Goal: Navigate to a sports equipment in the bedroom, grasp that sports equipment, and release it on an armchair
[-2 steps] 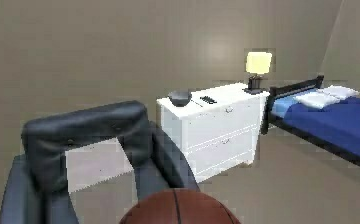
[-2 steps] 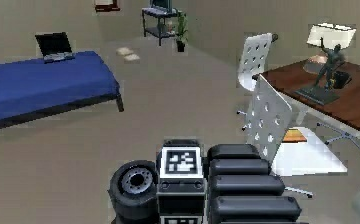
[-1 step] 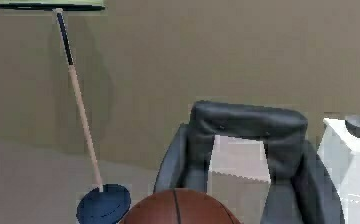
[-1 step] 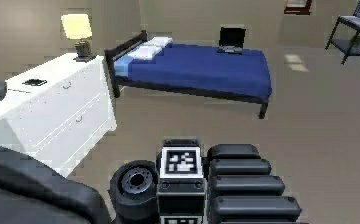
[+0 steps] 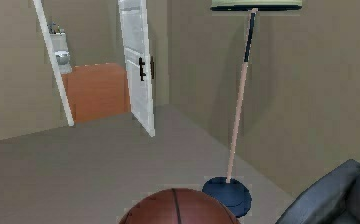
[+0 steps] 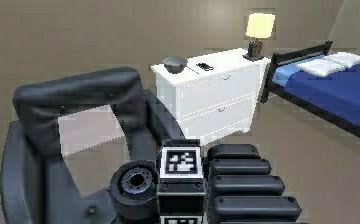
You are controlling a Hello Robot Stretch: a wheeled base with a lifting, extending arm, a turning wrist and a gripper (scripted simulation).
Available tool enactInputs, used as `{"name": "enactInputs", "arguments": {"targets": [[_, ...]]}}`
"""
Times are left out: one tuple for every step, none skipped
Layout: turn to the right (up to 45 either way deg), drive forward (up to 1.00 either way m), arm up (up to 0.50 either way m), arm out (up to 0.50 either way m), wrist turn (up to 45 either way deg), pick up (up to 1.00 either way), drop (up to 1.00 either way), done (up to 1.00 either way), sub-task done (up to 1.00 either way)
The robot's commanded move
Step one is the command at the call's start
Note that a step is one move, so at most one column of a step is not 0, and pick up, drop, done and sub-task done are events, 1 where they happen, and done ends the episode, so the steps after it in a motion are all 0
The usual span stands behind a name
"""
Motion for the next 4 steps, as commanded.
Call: {"name": "enactInputs", "arguments": {"targets": [[0.0,0.00,0.00,0.48,0.0,0.00,0.00,0.00,0.00],[0.0,0.00,0.00,0.00,39.0,0.00,0.00,0.00,0.00],[0.0,0.00,-0.38,0.00,0.0,0.00,0.00,0.00,0.00],[0.0,0.00,-0.32,0.00,0.0,0.00,0.00,0.00,0.00]]}}
